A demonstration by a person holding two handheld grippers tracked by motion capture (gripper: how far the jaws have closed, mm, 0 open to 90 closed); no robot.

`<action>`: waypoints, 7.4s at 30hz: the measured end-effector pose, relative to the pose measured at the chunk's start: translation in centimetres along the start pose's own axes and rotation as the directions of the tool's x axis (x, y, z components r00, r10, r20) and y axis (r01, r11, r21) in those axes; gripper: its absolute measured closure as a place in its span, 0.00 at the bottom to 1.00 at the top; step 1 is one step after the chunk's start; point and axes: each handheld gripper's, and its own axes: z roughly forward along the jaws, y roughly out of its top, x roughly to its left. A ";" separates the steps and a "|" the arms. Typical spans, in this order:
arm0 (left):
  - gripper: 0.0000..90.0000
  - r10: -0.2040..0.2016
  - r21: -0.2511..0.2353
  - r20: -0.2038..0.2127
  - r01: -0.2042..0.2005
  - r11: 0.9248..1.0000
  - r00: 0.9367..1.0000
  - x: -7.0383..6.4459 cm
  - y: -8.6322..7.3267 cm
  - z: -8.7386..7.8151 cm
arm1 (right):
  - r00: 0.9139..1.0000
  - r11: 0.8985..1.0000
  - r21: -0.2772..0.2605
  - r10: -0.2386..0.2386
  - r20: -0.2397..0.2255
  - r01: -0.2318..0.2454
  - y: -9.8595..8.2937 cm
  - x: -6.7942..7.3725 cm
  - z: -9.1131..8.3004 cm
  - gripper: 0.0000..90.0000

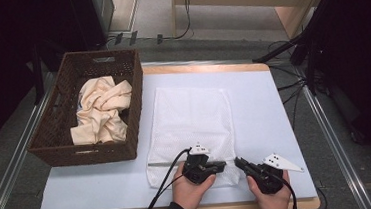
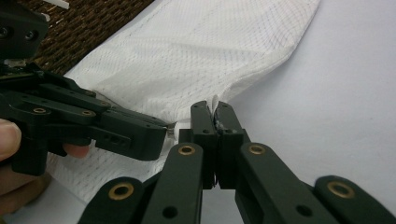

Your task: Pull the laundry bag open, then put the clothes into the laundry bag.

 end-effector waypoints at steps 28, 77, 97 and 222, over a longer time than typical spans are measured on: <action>0.98 -0.059 -0.045 -0.015 0.058 0.997 0.998 2.4 -1.0 -3.1 | 0.997 0.997 -0.074 0.025 0.074 -0.019 0.9 -1.9 -1.7 1.00; 0.98 -0.068 -0.075 -0.177 0.055 0.996 0.982 6.8 -4.6 -11.6 | 0.997 0.996 -0.083 -0.026 0.071 0.032 1.2 -0.4 -2.9 1.00; 0.98 -0.095 -0.091 -0.225 0.076 0.993 0.970 7.9 -5.4 -13.7 | 0.993 0.993 -0.103 -0.038 0.109 0.050 1.6 -0.6 -3.4 1.00; 1.00 0.140 0.015 -0.103 -0.139 0.990 0.985 4.0 -6.5 -9.9 | 0.981 0.954 0.231 -0.187 -0.050 0.193 5.4 1.9 11.9 0.70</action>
